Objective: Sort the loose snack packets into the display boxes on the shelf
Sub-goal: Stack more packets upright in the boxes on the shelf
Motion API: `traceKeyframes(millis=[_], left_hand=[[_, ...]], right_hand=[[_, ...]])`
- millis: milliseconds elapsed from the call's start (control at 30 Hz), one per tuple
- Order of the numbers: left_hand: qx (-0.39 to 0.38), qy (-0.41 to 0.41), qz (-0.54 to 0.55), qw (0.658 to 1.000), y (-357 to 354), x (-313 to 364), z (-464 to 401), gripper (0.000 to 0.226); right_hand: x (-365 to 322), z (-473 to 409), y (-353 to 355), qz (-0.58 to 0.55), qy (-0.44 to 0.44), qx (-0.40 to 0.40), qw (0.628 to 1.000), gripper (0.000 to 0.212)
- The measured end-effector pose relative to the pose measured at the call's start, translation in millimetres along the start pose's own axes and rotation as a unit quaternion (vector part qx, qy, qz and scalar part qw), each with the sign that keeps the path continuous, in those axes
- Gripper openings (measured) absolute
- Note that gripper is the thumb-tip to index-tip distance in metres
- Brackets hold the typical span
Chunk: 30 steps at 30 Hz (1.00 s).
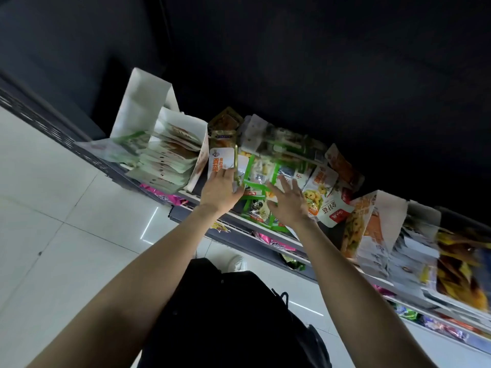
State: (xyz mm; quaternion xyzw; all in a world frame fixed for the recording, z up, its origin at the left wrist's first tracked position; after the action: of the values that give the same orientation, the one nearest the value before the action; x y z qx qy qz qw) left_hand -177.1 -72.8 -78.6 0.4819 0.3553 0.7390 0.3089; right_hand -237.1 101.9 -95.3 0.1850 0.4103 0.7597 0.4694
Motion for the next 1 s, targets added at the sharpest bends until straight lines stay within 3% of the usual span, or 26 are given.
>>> traceKeyframes(millis=[233, 400, 500, 600, 667, 733, 800, 867, 1000], left_hand=[[-0.059, 0.078, 0.047, 0.994, -15, 32, -24, 0.057], [-0.077, 0.135, 0.161, 0.975, -17, 31, -25, 0.024], [-0.106, 0.162, 0.314, 0.930, 2, 30, -5, 0.010], [-0.130, 0.154, 0.359, 0.911, 43, 27, 28, 0.007], [-0.093, 0.086, 0.266, 0.956, 77, 26, 52, 0.008], [0.010, -0.039, 0.103, 0.994, 109, 34, 74, 0.008], [0.138, -0.186, -0.007, 0.973, 131, 45, 96, 0.009], [0.211, -0.287, -0.068, 0.932, 140, 46, 112, 0.017], [0.275, -0.359, -0.120, 0.884, 155, 26, 126, 0.012]], right_hand=[[-1, 14, -7, -0.019, 0.016, 0.008, 1.000, 0.054], [4, 17, -4, -0.071, 0.016, 0.026, 0.997, 0.051], [7, 28, 4, -0.196, 0.000, 0.068, 0.978, 0.044], [2, 59, 33, -0.376, -0.025, 0.162, 0.912, 0.034], [-14, 80, 53, -0.448, -0.024, 0.174, 0.877, 0.025], [-38, 94, 67, -0.577, -0.009, 0.119, 0.808, 0.016], [-65, 99, 79, -0.669, -0.006, 0.042, 0.742, 0.028], [-84, 101, 95, -0.673, 0.004, 0.025, 0.739, 0.036], [-110, 97, 133, -0.665, 0.056, 0.092, 0.739, 0.013]])
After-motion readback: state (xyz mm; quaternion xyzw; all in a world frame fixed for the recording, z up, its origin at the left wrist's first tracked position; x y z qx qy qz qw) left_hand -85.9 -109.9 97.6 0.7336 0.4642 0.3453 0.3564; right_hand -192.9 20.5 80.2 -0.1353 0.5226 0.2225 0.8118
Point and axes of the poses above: each hand's wrist, its own z-axis away from the middle knuckle, its own y-axis out of the back of the hand, x = y × z, the point moved 6 cm from there along -z, towards the middle knuckle, and after that the axes turned 7 degrees about -x, right-handed, at the moved point
